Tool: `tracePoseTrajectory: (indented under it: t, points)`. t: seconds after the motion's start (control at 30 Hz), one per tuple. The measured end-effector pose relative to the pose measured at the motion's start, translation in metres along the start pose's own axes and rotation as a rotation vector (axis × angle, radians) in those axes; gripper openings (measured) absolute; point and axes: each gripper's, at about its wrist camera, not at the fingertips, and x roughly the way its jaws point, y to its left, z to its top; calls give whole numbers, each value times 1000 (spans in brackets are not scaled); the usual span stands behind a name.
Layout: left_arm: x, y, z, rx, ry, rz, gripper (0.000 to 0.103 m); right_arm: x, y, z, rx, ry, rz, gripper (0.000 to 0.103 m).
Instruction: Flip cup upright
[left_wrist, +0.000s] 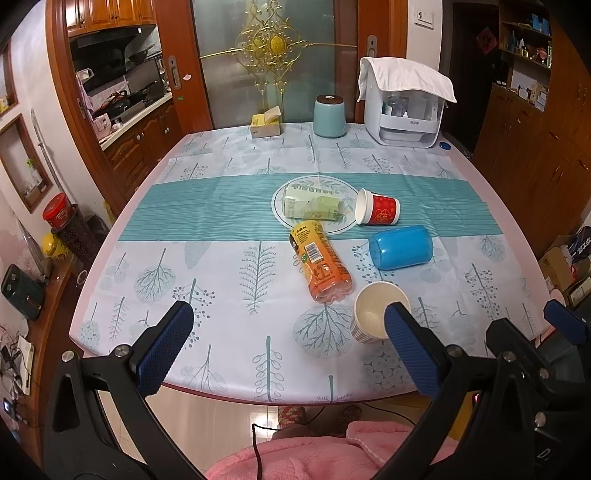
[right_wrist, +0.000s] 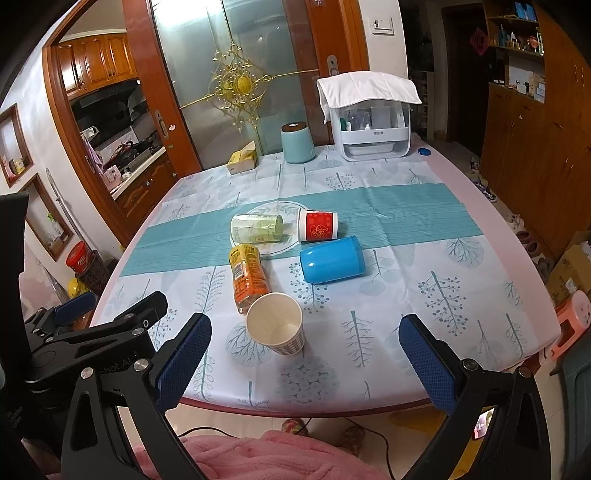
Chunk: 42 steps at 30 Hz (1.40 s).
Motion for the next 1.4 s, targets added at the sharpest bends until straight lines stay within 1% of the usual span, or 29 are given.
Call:
tracePoseTrajectory:
  t: [0.63, 1.4]
  points:
    - [12, 7, -1, 6, 24, -20, 103, 14, 0, -3, 11, 40, -10, 103]
    - [12, 9, 0, 9, 27, -21, 103, 20, -8, -6, 28, 70, -23, 103]
